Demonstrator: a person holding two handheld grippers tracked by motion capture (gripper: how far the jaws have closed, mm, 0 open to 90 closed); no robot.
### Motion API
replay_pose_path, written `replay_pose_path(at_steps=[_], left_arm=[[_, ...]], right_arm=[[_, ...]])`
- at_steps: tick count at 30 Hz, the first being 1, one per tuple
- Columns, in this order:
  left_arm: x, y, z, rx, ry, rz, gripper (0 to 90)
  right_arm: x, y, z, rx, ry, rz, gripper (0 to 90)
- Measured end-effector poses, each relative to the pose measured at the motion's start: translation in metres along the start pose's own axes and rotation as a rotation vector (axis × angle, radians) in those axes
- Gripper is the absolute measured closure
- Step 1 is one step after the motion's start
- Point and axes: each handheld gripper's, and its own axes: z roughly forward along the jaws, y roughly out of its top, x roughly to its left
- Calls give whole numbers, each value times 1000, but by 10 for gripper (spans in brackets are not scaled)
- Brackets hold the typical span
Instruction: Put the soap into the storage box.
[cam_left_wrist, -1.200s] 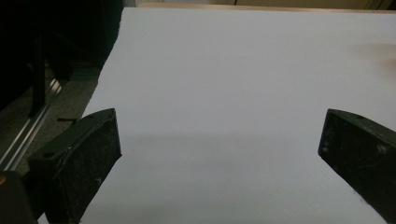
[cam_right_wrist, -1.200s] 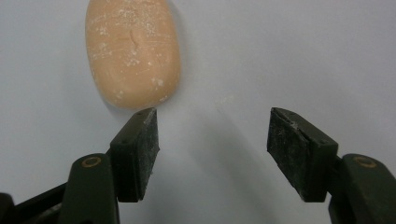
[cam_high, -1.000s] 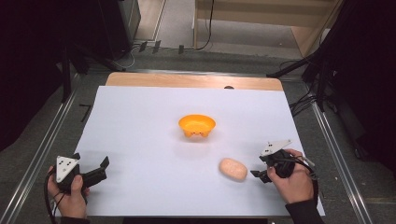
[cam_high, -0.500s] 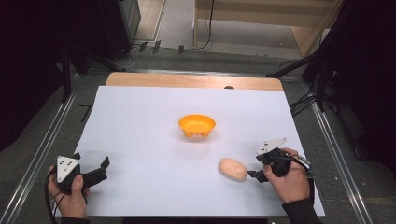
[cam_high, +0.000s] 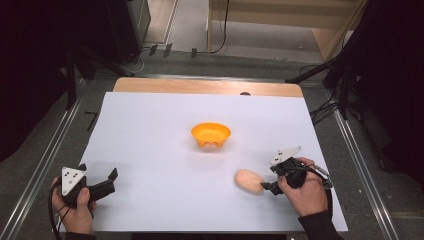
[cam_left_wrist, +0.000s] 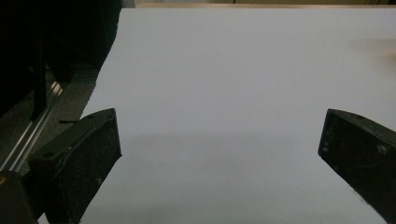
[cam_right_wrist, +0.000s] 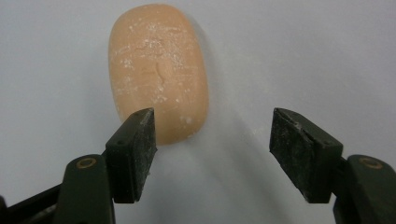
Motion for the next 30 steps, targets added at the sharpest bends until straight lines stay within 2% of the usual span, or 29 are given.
replay_pose_path(at_steps=[30], left_arm=[[0, 0, 0, -3, -5, -1, 0]], right_arm=[[16, 22, 21, 58, 77, -33, 314]])
